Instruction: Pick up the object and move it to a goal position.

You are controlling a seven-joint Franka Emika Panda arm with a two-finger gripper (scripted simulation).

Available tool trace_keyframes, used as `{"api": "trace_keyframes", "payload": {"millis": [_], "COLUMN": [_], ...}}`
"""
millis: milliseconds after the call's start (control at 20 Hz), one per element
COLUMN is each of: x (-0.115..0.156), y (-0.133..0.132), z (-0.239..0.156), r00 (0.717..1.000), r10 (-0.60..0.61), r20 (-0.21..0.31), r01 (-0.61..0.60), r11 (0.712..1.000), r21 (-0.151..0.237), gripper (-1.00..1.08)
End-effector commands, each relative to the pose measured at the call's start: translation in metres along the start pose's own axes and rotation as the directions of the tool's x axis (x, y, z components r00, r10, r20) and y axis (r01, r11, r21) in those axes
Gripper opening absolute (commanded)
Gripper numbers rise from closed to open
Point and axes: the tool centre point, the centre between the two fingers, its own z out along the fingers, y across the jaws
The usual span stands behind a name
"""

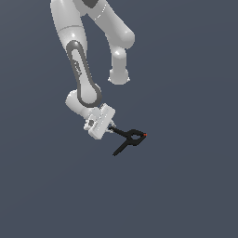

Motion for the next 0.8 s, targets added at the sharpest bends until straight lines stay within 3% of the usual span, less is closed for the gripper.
{"api": "trace_keyframes", "payload": {"millis": [0,400,750], "x": [0.023,0.084,0.106], "y": [-0.01,-0.032,-0.038], "z": [0.02,0.073,0.093], "r00": [1.0,1.0,1.0], "r10": [-0.002,-0.002,-0.003], "r20": [0.0,-0.002,-0.005], "r01": [0.002,0.002,0.003], "r11": [1.0,1.0,1.0], "r21": [0.003,0.003,0.001], "gripper": [-1.0,-1.0,-1.0]}}
